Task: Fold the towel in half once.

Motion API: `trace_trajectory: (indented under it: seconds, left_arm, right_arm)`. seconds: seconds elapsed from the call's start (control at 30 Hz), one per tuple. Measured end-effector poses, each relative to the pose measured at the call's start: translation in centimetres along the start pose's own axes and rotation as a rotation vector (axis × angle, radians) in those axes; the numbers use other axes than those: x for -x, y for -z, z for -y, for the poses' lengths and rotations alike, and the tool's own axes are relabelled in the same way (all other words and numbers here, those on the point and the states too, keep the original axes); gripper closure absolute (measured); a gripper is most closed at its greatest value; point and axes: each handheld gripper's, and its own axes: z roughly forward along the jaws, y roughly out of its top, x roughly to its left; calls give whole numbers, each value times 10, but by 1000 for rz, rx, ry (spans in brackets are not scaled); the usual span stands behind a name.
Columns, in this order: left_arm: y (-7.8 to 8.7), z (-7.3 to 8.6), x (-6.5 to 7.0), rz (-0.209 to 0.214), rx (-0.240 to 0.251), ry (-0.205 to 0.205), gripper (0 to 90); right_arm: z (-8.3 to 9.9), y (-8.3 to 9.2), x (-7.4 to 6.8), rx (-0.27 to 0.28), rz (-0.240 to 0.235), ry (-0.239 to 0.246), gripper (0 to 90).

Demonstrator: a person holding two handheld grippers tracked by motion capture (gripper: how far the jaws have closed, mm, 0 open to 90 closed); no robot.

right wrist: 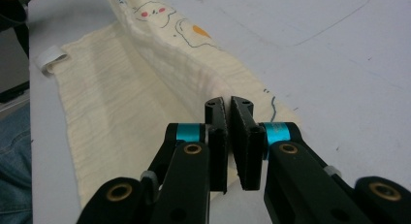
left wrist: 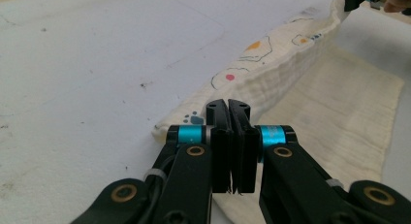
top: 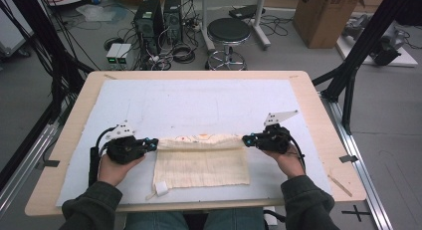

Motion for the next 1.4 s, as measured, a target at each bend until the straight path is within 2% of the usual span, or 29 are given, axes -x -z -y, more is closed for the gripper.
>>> trace_trajectory:
  seconds: [0.13, 0.37, 0.7, 0.9, 1.23, 1.4]
  left_arm:
    - [4, 2, 4, 3, -1, -14, 875]
    - [8, 11, 9, 13, -3, -6, 874]
    - [13, 18, 20, 20, -26, -47, 872]
    - [16, 24, 27, 22, -43, -75, 872]
    - [25, 33, 33, 24, -45, -90, 872]
    - [25, 37, 37, 36, -60, -100, 872]
  right_arm:
    - [2, 4, -5, 11, -3, 2, 854]
    - [5, 8, -13, 18, -13, 17, 854]
    - [11, 13, -22, 27, -13, 35, 853]
    - [17, 14, -27, 12, -22, 32, 853]
    - [24, 8, -37, -18, -32, 53, 853]
    - [29, 7, -39, -30, -33, 44, 853]
